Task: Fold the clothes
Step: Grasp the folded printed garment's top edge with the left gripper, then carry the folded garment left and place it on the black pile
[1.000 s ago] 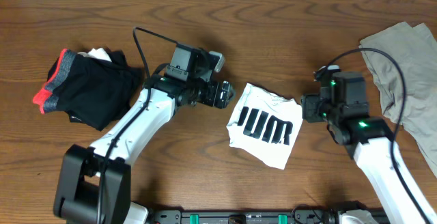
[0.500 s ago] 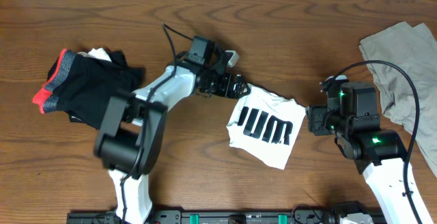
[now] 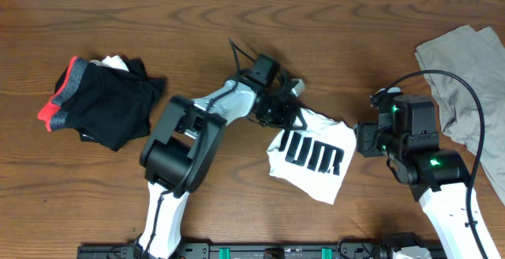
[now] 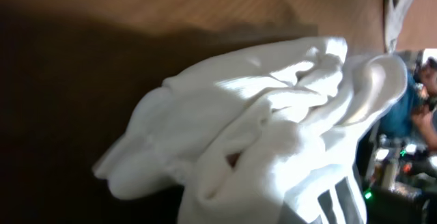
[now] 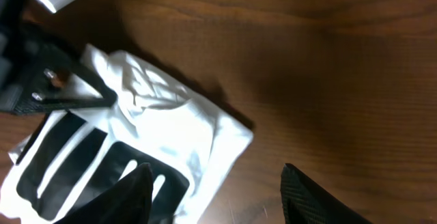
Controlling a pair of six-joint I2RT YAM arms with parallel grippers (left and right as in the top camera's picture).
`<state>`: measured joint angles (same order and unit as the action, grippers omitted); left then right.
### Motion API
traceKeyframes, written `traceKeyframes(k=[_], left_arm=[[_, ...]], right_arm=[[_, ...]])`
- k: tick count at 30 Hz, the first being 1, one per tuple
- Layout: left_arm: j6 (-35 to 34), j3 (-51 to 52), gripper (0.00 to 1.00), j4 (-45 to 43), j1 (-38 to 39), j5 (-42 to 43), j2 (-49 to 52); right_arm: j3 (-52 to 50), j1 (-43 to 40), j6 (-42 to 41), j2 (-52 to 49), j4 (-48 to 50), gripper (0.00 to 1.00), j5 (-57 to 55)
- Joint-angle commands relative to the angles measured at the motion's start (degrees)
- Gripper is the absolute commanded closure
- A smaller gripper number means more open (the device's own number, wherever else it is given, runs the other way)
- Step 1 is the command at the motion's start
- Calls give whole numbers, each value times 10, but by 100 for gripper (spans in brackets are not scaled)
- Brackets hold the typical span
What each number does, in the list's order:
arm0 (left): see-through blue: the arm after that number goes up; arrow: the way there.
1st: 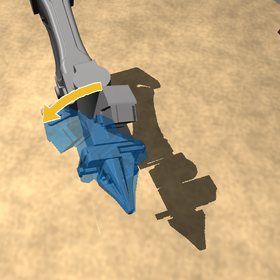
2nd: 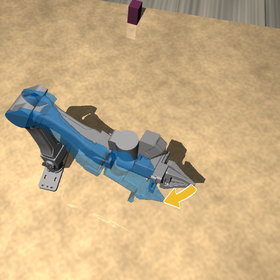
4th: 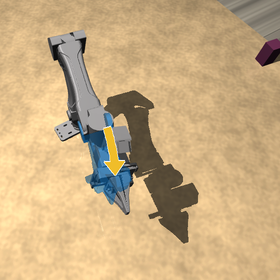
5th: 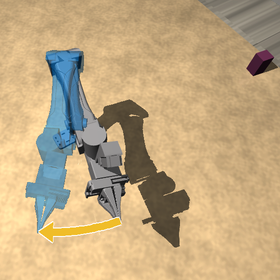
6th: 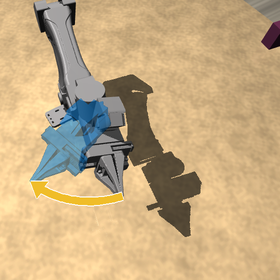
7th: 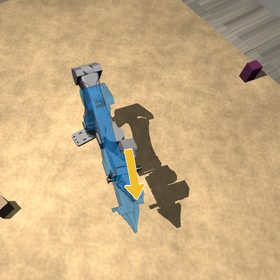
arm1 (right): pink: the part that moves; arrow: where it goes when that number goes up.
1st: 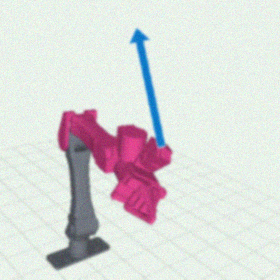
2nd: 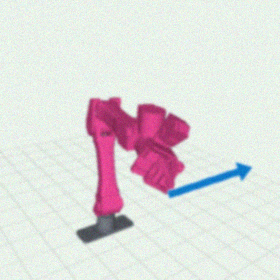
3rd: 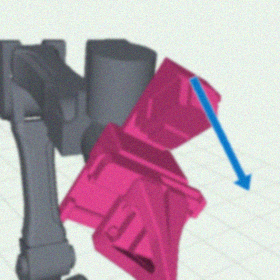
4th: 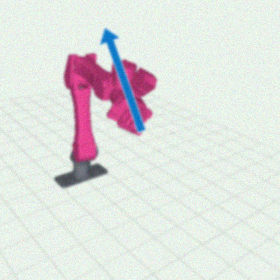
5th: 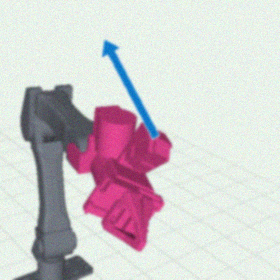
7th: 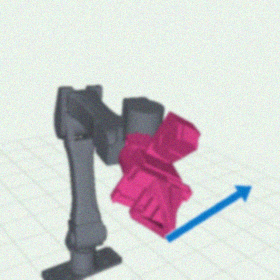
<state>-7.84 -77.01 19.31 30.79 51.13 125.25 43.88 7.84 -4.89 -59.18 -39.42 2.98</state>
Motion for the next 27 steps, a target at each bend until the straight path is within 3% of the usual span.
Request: traceKeyframes(k=[1, 6, 17, 24, 27], left_arm=[[5, 17, 90, 10, 4, -38, 29], [7, 17, 94, 18, -18, -56, 3], [34, 12, 94, 194, -144, -417, -258], [81, 11, 94, 205, -237, -563, -385], [83, 11, 94, 204, -272, -575, -422]], right_arm=[[6, -3, 7, 5, -1, 42, -2], [6, -3, 7, 5, -1, 42, -2], [6, -3, 7, 5, -1, 42, -2], [6, -3, 7, 5, -3, 41, -2], [6, -3, 7, 5, -3, 41, -2]])
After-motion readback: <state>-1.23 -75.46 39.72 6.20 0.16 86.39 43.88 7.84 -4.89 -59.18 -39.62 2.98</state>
